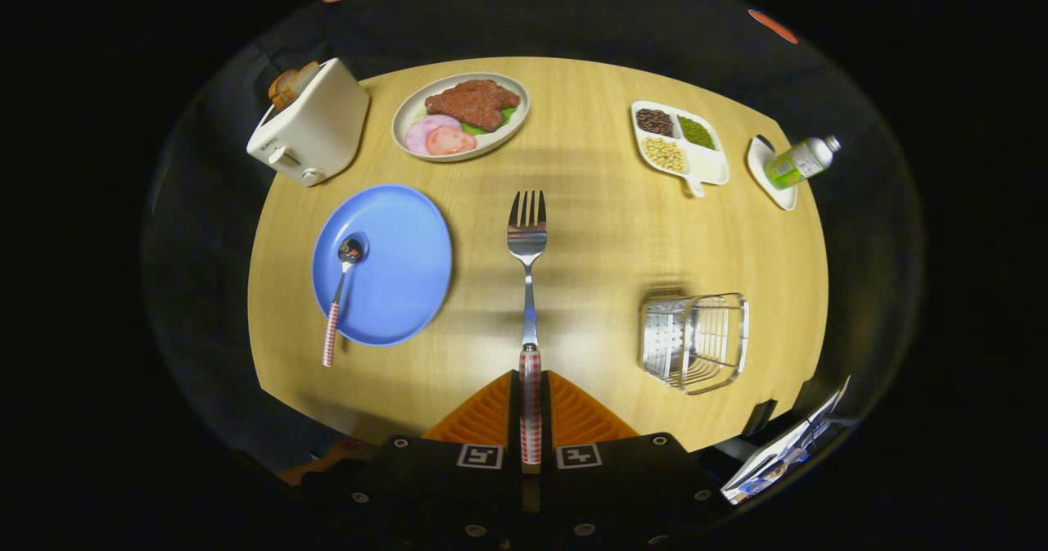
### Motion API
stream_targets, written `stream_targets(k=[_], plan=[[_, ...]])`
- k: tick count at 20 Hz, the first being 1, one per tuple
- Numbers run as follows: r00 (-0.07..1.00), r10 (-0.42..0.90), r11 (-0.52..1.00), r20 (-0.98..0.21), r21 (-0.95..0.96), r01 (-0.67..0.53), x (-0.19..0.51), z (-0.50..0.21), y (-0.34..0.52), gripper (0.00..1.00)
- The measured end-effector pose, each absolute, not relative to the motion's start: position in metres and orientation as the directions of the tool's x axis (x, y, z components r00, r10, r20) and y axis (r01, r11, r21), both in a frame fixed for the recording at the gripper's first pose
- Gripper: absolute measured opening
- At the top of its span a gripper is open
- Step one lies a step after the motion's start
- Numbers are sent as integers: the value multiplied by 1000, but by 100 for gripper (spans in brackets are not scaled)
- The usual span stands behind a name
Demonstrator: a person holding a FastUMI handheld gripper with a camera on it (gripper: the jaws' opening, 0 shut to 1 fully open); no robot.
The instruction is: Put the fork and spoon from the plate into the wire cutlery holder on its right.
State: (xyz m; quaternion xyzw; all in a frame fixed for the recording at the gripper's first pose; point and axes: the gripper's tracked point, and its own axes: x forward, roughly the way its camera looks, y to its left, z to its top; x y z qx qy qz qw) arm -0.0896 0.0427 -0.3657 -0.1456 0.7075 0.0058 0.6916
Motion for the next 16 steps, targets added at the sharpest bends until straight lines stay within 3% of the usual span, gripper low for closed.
stream_targets(k=[7, 16], plan=[[-32, -240, 954, -970, -229, -195, -95, -329, -45, 9], [-246, -225, 956, -943, -164, -245, -128, -325, -88, 10]])
